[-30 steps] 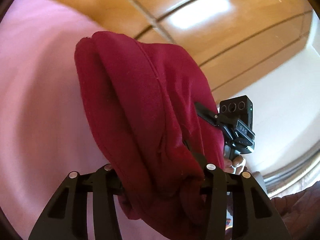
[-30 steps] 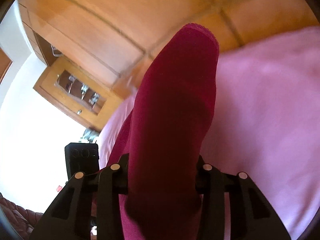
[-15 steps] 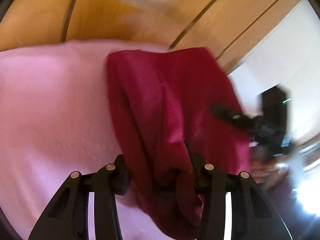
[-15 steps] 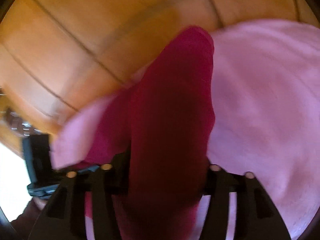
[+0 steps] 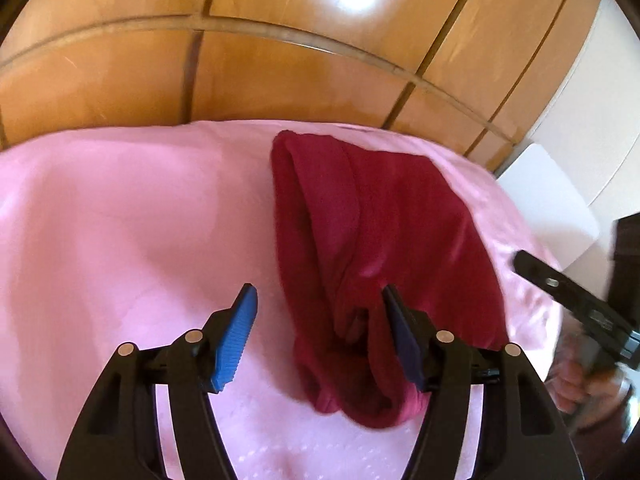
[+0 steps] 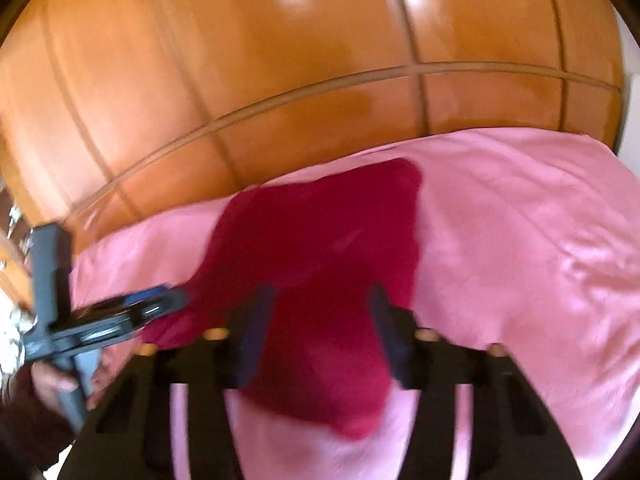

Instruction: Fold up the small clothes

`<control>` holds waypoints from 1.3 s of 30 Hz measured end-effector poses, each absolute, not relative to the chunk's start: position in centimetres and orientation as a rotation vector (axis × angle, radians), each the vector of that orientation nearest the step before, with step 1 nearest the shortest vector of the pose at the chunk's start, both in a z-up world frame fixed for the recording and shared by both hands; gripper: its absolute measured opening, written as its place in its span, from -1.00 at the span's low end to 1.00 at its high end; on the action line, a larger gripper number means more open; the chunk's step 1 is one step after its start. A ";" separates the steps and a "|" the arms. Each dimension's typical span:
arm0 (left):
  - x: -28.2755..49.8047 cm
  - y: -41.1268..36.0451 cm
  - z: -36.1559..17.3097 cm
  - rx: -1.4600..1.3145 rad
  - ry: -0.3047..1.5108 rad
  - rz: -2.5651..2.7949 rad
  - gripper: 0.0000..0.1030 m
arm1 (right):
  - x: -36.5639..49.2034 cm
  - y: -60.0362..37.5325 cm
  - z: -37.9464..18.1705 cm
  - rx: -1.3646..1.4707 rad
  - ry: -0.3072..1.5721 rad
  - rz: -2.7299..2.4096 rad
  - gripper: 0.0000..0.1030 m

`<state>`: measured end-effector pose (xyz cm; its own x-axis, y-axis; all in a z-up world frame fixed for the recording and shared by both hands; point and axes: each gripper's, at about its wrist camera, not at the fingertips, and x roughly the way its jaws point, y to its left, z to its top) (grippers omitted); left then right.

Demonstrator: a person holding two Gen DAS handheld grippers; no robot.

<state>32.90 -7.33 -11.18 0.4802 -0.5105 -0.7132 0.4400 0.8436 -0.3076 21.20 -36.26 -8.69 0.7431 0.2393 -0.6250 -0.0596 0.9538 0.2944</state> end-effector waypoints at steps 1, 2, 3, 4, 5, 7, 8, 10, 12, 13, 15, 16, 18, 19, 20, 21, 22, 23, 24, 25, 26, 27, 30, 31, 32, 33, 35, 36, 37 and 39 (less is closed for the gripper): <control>33.2 -7.6 -11.5 -0.063 0.907 -0.561 0.23 | 20.7 -35.0 -9.0 0.234 0.727 0.173 -0.50; 33.8 -8.7 -12.0 -0.042 0.920 -0.541 0.23 | 21.4 -33.5 -9.1 0.213 0.748 0.181 -0.54; 33.9 -9.0 -12.8 -0.017 0.937 -0.514 0.28 | 21.7 -31.8 -10.1 0.185 0.787 0.184 -0.61; 34.2 -8.9 -13.1 -0.004 0.939 -0.504 0.32 | 22.5 -30.0 -11.7 0.146 0.843 0.153 -0.62; 34.3 -9.0 -13.6 0.013 0.936 -0.484 0.36 | 23.2 -29.2 -12.4 0.125 0.866 0.129 -0.62; 34.5 -8.9 -13.9 -0.010 0.948 -0.476 0.40 | 23.2 -29.0 -13.8 0.146 0.863 0.084 -0.61; 34.2 -8.5 -13.7 -0.025 0.951 -0.474 0.40 | 23.2 -29.2 -13.6 0.169 0.858 0.081 -0.61; 33.6 -8.3 -13.0 -0.022 0.928 -0.464 0.40 | 22.8 -29.5 -12.9 0.193 0.847 0.074 -0.57; 32.4 -7.9 -12.2 -0.013 0.898 -0.451 0.41 | 22.2 -29.6 -12.1 0.196 0.834 0.058 -0.28; 31.6 -7.6 -11.5 -0.013 0.875 -0.445 0.43 | 21.6 -29.6 -11.4 0.200 0.813 0.046 -0.11; 30.1 -6.9 -10.5 -0.015 0.837 -0.430 0.48 | 20.6 -29.4 -10.1 0.217 0.765 0.023 0.31; 29.2 -6.5 -10.0 -0.015 0.816 -0.420 0.58 | 20.0 -29.1 -9.4 0.224 0.741 0.012 0.34; 27.8 -5.9 -9.1 -0.019 0.782 -0.400 0.65 | 19.3 -28.5 -8.9 0.225 0.713 -0.018 0.50; 26.9 -5.4 -8.8 -0.020 0.764 -0.386 0.66 | 18.8 -28.2 -8.6 0.221 0.700 -0.037 0.59; 26.3 -5.3 -8.5 -0.020 0.752 -0.377 0.66 | 18.5 -28.0 -8.2 0.217 0.692 -0.052 0.64; 25.4 -4.9 -8.1 -0.020 0.737 -0.364 0.69 | 17.9 -27.6 -7.8 0.212 0.683 -0.074 0.71; 24.9 -4.6 -7.9 -0.018 0.727 -0.352 0.78 | 17.4 -27.2 -7.5 0.210 0.674 -0.090 0.79; 24.3 -4.5 -7.6 -0.017 0.715 -0.340 0.80 | 17.2 -27.0 -7.5 0.210 0.669 -0.097 0.81; 23.6 -4.2 -7.3 -0.017 0.703 -0.331 0.81 | 17.0 -26.7 -7.4 0.206 0.665 -0.108 0.84; 23.0 -3.9 -7.1 -0.015 0.691 -0.318 0.81 | 16.9 -26.5 -7.4 0.201 0.664 -0.120 0.86; 22.4 -3.7 -6.9 -0.013 0.684 -0.307 0.83 | 16.7 -26.1 -7.3 0.191 0.663 -0.138 0.86; 22.1 -3.6 -6.9 -0.012 0.680 -0.299 0.89 | 16.1 -25.9 -7.4 0.186 0.662 -0.149 0.88; 20.7 -3.3 -6.7 -0.010 0.660 -0.261 0.92 | 15.4 -25.2 -7.4 0.167 0.654 -0.179 0.94; 20.3 -3.3 -6.6 -0.007 0.653 -0.256 0.92 | 15.1 -24.9 -7.4 0.155 0.654 -0.187 0.94; 20.0 -3.4 -6.6 -0.001 0.649 -0.252 0.92 | 14.8 -24.6 -7.4 0.143 0.655 -0.192 0.94; 19.7 -3.4 -6.5 0.003 0.645 -0.246 0.92 | 14.5 -24.4 -7.5 0.134 0.658 -0.196 0.95; 19.2 -3.7 -6.5 0.011 0.643 -0.242 0.92 | 14.0 -24.1 -7.7 0.129 0.662 -0.203 0.95; 18.9 -3.9 -6.4 0.019 0.644 -0.237 0.92 | 13.8 -24.1 -7.7 0.129 0.663 -0.205 0.95; 18.8 -3.9 -6.4 0.022 0.643 -0.233 0.92 | 13.6 -24.2 -7.8 0.129 0.661 -0.207 0.95; 18.4 -4.1 -6.4 0.028 0.640 -0.237 0.92 | 13.1 -24.2 -7.6 0.126 0.651 -0.225 0.95</control>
<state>18.43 -4.05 -6.42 0.7760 -0.2107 -0.5945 0.2279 0.9725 -0.0472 13.15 -24.24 -7.65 0.7722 -0.1677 -0.6129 0.2461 0.9682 0.0452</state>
